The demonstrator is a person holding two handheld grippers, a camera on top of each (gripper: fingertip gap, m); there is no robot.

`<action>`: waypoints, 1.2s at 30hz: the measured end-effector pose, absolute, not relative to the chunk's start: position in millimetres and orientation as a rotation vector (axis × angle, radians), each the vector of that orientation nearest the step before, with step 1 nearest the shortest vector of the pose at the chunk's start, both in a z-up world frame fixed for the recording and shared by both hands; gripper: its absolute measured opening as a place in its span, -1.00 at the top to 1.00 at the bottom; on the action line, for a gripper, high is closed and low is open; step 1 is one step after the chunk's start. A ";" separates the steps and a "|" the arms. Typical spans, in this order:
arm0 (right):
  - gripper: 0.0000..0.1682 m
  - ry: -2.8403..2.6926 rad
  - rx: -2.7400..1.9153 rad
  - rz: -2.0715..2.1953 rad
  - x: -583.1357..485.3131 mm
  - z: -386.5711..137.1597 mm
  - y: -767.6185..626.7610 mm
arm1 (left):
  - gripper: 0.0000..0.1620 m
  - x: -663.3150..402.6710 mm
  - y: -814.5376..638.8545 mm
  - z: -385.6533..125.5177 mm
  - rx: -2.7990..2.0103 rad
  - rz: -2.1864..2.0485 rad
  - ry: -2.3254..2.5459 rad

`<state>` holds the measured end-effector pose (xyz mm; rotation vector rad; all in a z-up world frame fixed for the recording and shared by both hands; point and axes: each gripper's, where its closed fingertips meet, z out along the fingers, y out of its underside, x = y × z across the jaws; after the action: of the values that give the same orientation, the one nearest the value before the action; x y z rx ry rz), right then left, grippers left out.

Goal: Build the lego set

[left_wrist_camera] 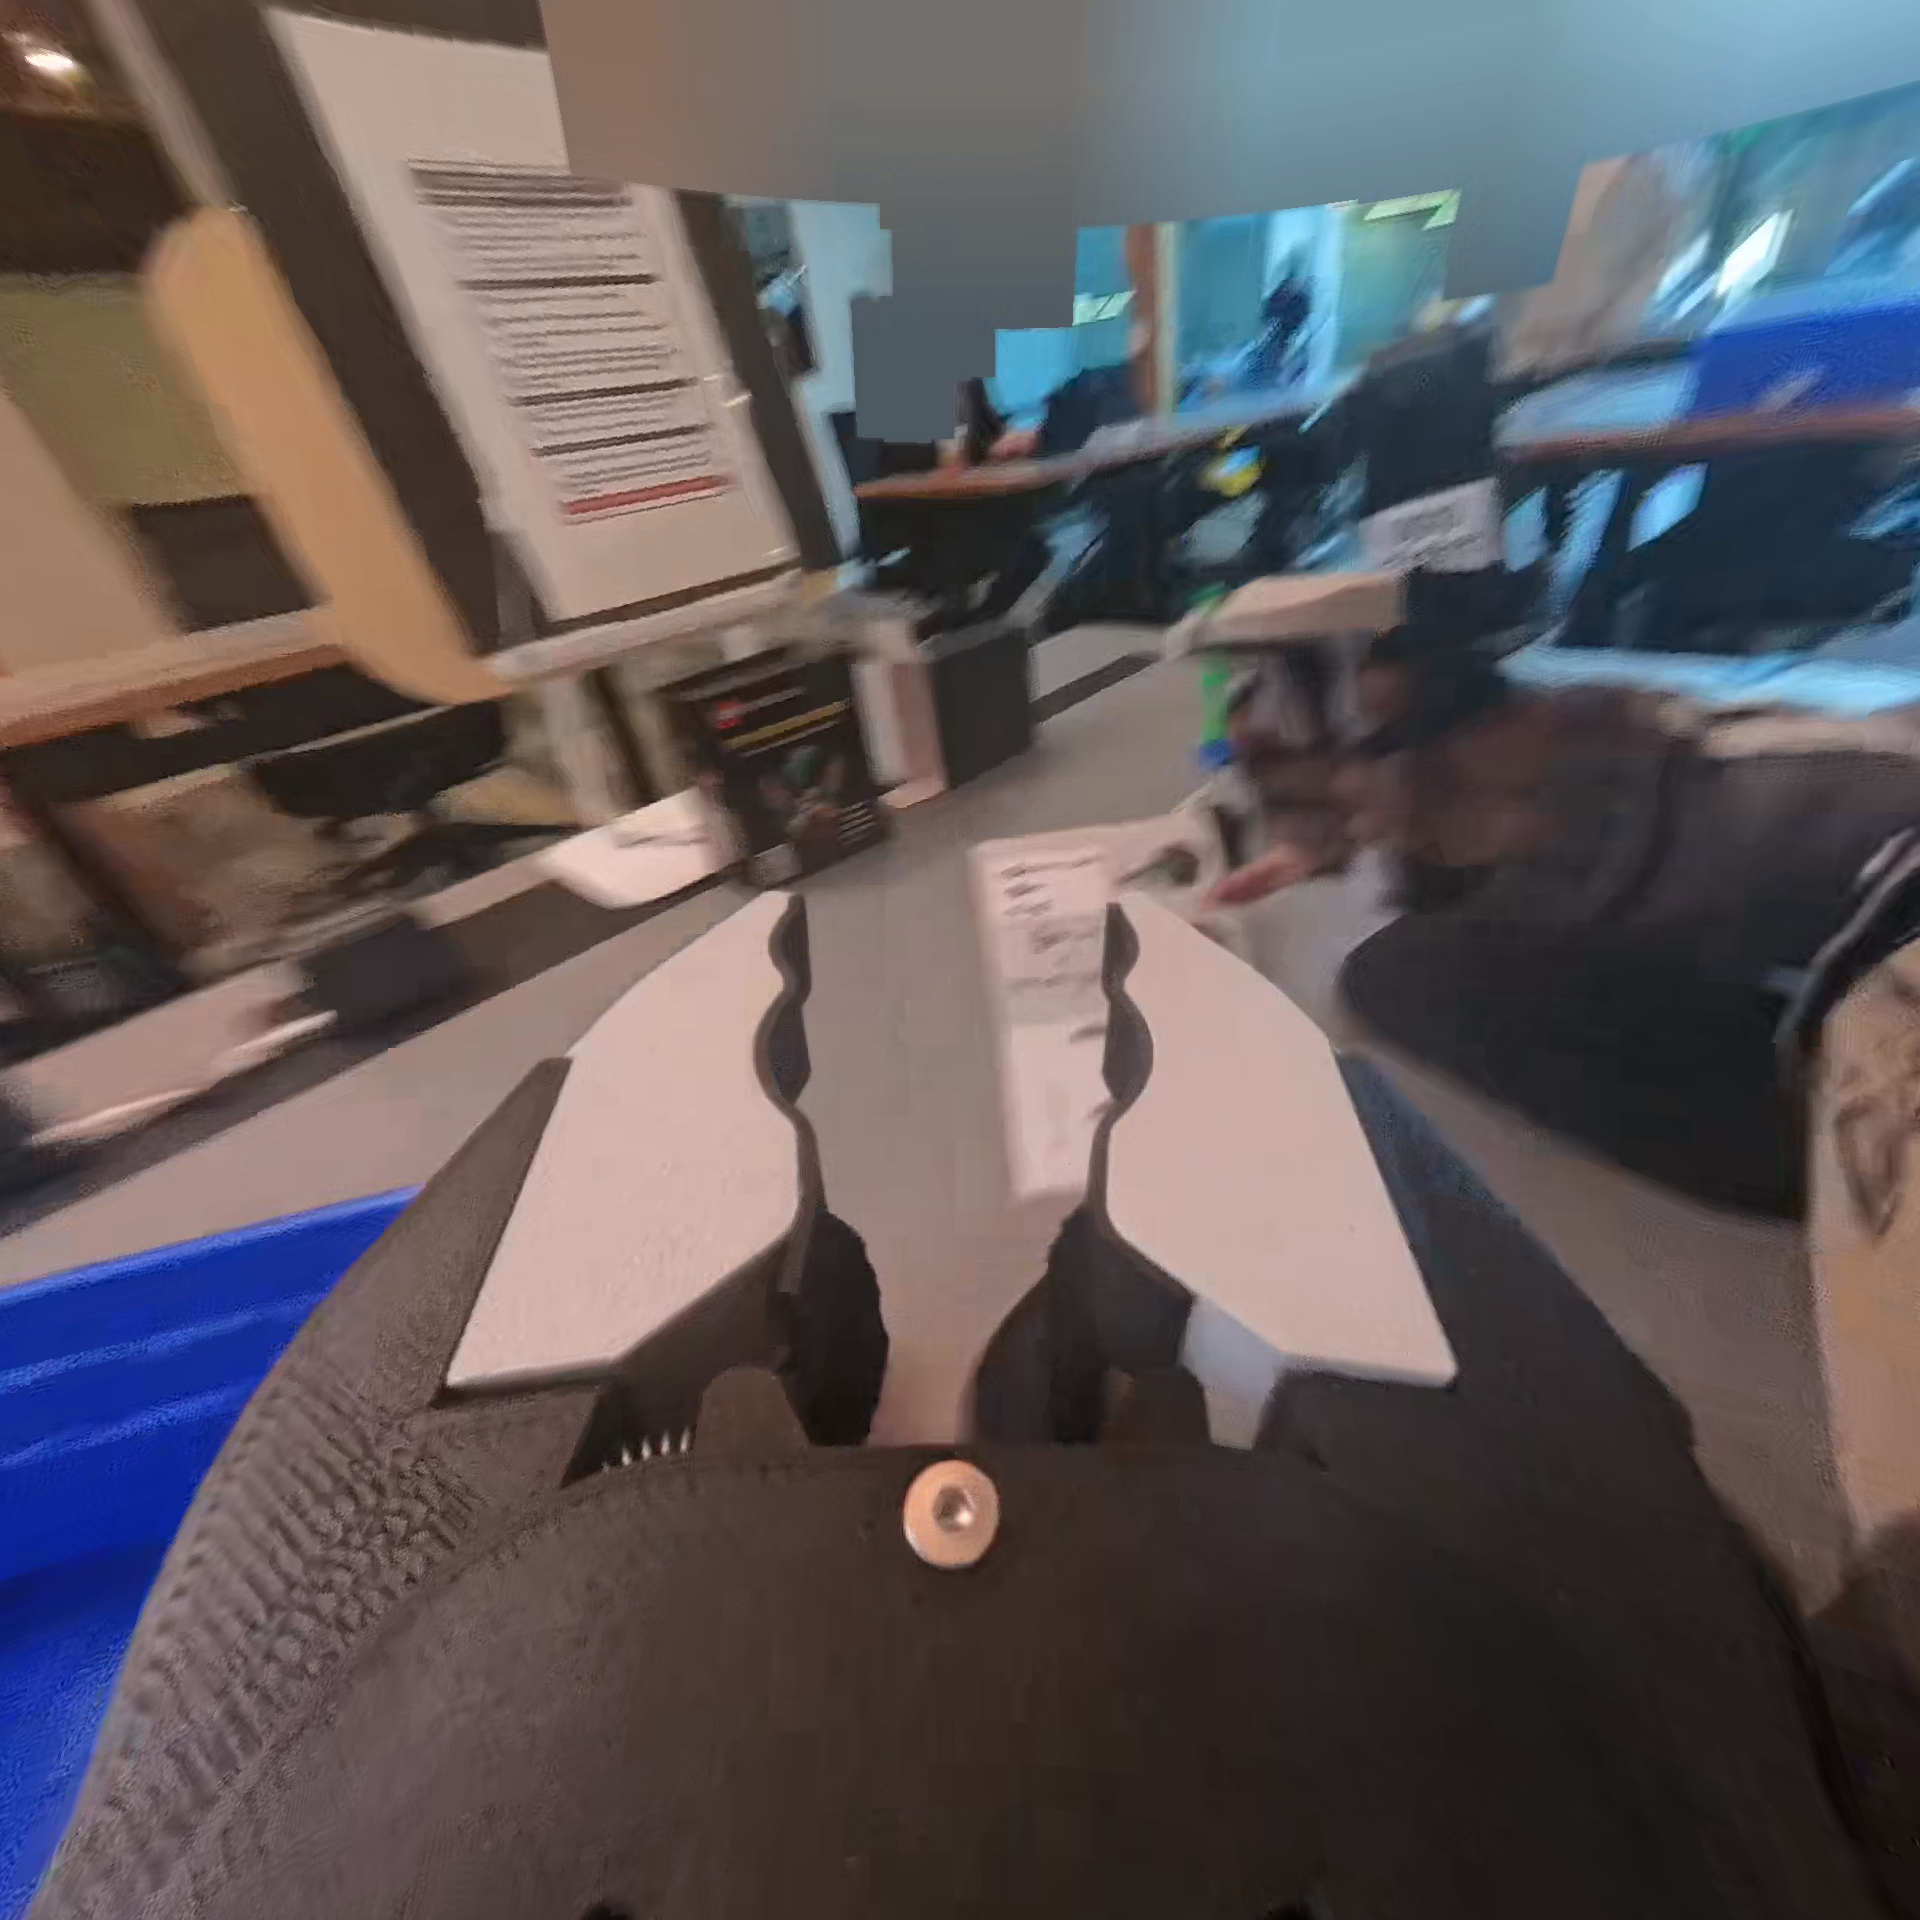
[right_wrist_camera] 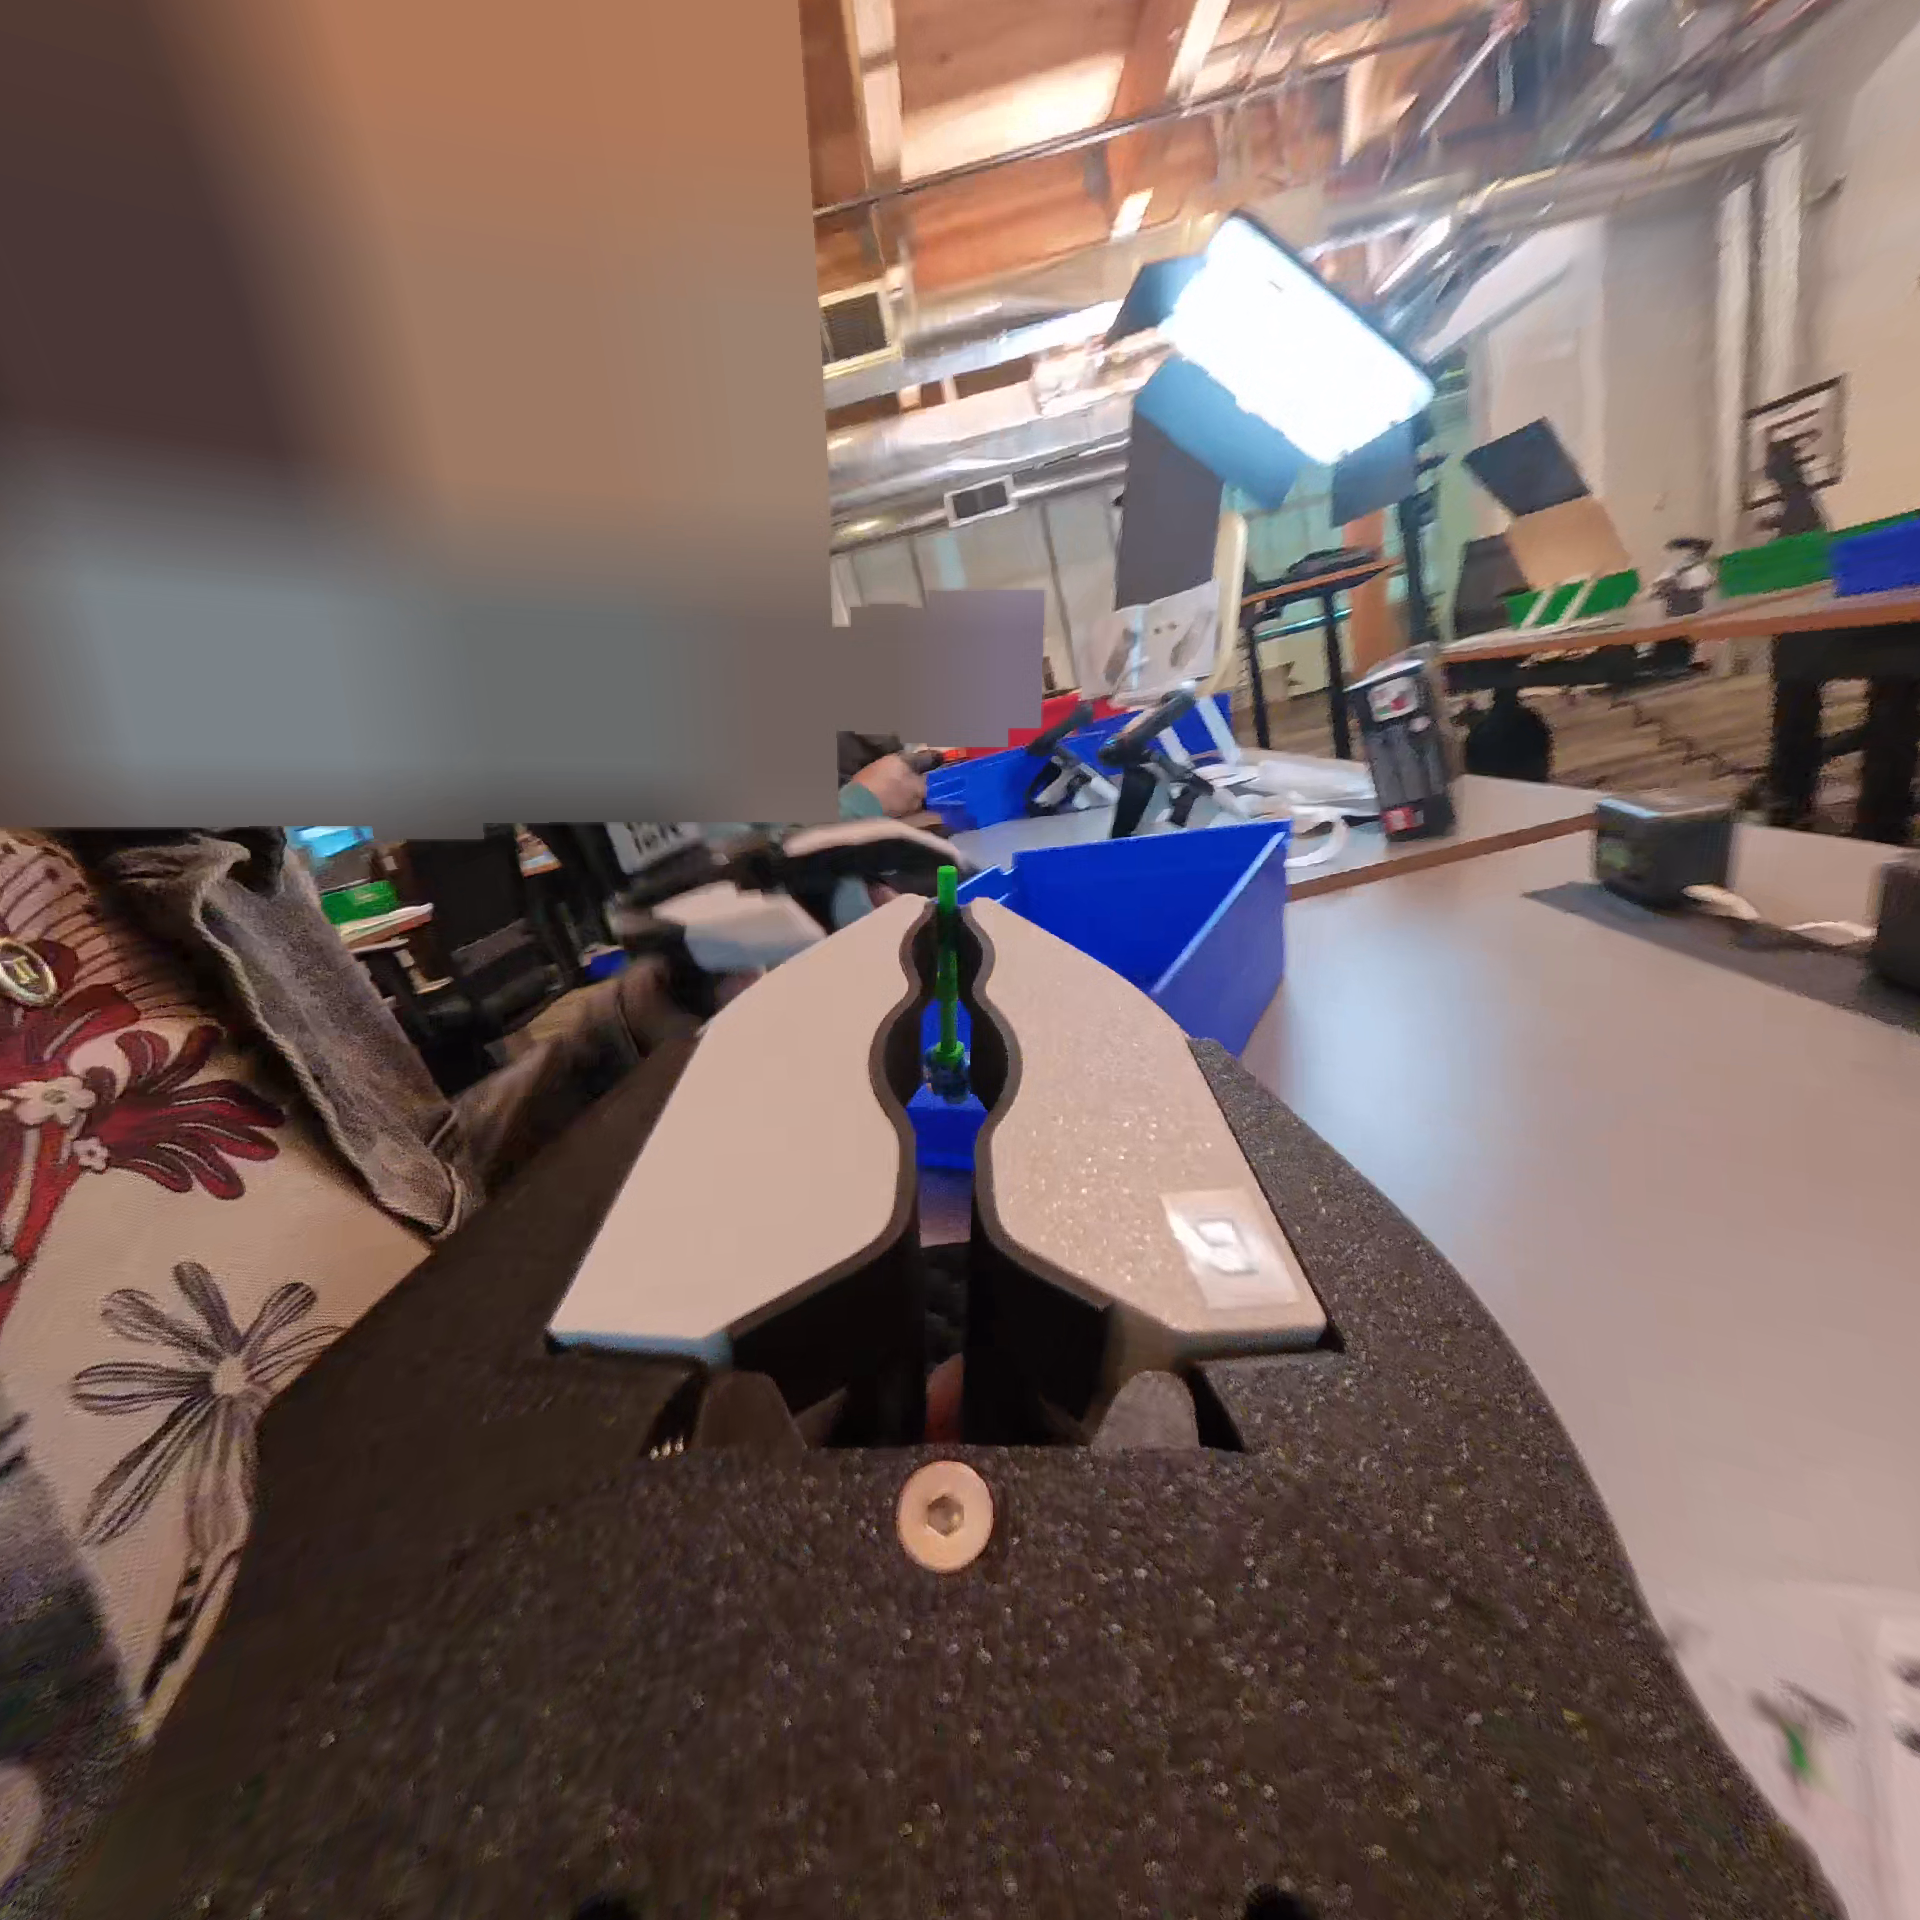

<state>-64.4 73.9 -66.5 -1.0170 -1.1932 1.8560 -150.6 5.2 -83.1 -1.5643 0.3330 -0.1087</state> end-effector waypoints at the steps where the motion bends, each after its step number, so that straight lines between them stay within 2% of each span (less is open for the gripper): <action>1: 0.97 -1.174 -1.033 1.827 -56.6 -65.9 81.1 | 0.34 -181.3 -12.6 -74.1 -1.624 -0.004 0.331; 3: 0.97 -1.152 -1.079 1.769 -41.2 -69.3 94.1 | 0.40 -239.8 -46.0 -66.8 -1.829 0.117 0.357; 6: 0.97 -1.091 -1.128 1.699 -19.7 -70.4 110.2 | 0.52 -301.7 -77.1 -85.3 -2.163 0.163 0.576; 13: 0.97 -0.988 -1.175 1.562 8.8 -67.7 126.8 | 0.61 -295.6 -59.9 -171.1 -2.315 -0.264 1.147; 18: 0.97 -0.979 -1.222 1.517 13.6 -70.5 131.0 | 0.65 -297.8 -71.8 -232.1 -2.388 -0.406 1.495; 22: 0.97 -0.986 -1.240 1.462 14.3 -72.4 136.1 | 0.68 -289.5 -94.3 -244.5 -2.601 -0.580 1.423; 25: 0.97 -0.983 -1.246 1.464 12.2 -74.8 139.9 | 0.70 -297.9 -92.1 -254.9 -2.636 -0.383 1.473; 28: 0.97 -0.976 -1.245 1.492 10.0 -75.1 140.7 | 0.73 -295.9 -91.5 -257.3 -2.674 -0.360 1.446; 33: 0.96 -0.980 -1.244 1.473 12.7 -75.1 142.1 | 0.94 -298.6 -88.1 -259.8 -2.685 -0.226 1.488; 36: 0.97 -0.967 -1.250 1.470 15.5 -76.5 143.7 | 0.96 -298.7 -87.8 -259.8 -2.716 -0.223 1.456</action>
<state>15.5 143.7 -76.5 -1.2496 -0.9671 1.4703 -298.7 -87.8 -259.8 -2.7158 1.4560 -0.2229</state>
